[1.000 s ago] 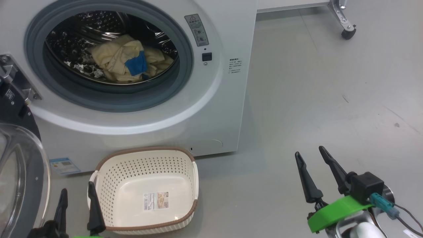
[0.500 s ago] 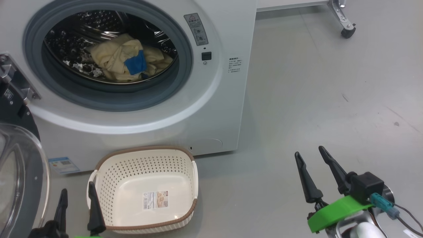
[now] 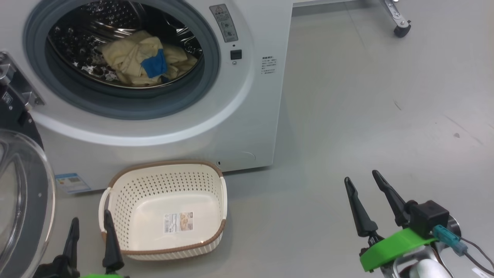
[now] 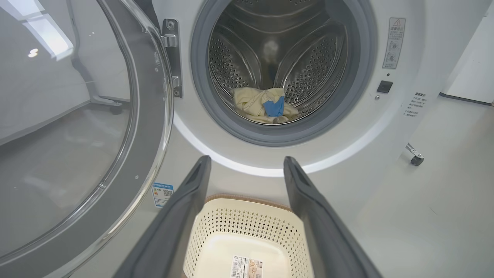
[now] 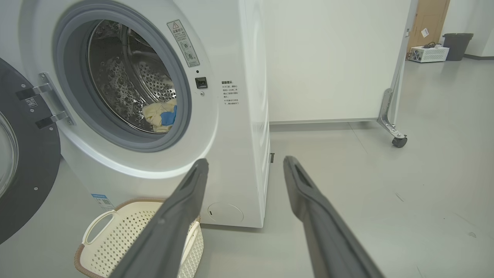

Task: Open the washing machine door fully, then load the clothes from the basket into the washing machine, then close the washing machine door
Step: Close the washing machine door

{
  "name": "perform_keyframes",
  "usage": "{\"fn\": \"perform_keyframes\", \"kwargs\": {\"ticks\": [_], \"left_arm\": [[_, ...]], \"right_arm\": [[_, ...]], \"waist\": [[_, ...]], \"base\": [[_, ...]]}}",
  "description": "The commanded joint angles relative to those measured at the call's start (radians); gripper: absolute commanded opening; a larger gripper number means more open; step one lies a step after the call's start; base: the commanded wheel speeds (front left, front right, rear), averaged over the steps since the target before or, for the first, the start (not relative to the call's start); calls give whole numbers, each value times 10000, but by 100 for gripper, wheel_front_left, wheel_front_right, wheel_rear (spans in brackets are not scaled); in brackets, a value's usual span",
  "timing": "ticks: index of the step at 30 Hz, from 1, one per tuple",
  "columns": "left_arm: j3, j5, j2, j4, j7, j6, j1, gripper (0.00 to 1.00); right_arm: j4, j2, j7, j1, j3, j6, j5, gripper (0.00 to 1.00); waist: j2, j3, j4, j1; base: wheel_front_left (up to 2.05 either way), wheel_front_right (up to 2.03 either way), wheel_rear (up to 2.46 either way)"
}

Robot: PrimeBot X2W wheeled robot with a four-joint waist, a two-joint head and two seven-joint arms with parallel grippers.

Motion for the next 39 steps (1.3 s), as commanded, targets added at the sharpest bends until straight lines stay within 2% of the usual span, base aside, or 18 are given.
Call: {"fn": "perform_keyframes", "kwargs": {"ticks": [1,12,24,31,39], "left_arm": [[389,88,39,-358,-141,34,-318,100],[438,45,39,-407,-141,-19,-360,100],[498,88,39,-368,-141,-81,-393,100],[503,52,39,-365,-141,-34,-405,100],[545,-19,39,-497,-141,144,-376,100]], "right_arm": [[-296,-101,-65,-294,148,35,-13,100],[-327,-76,-65,-310,80,35,-14,100],[-330,-41,-65,-351,50,35,-47,100],[-288,-112,-65,-537,144,35,-91,100],[-217,-332,-65,-799,322,35,-108,100]], "waist": [[0,6,-3,-1],[0,118,19,-1],[0,228,164,-1],[0,241,608,-1],[0,262,1497,-1]], "base": [[-194,213,-19],[-168,180,-12],[-33,33,0],[0,0,0],[0,0,0]]}}
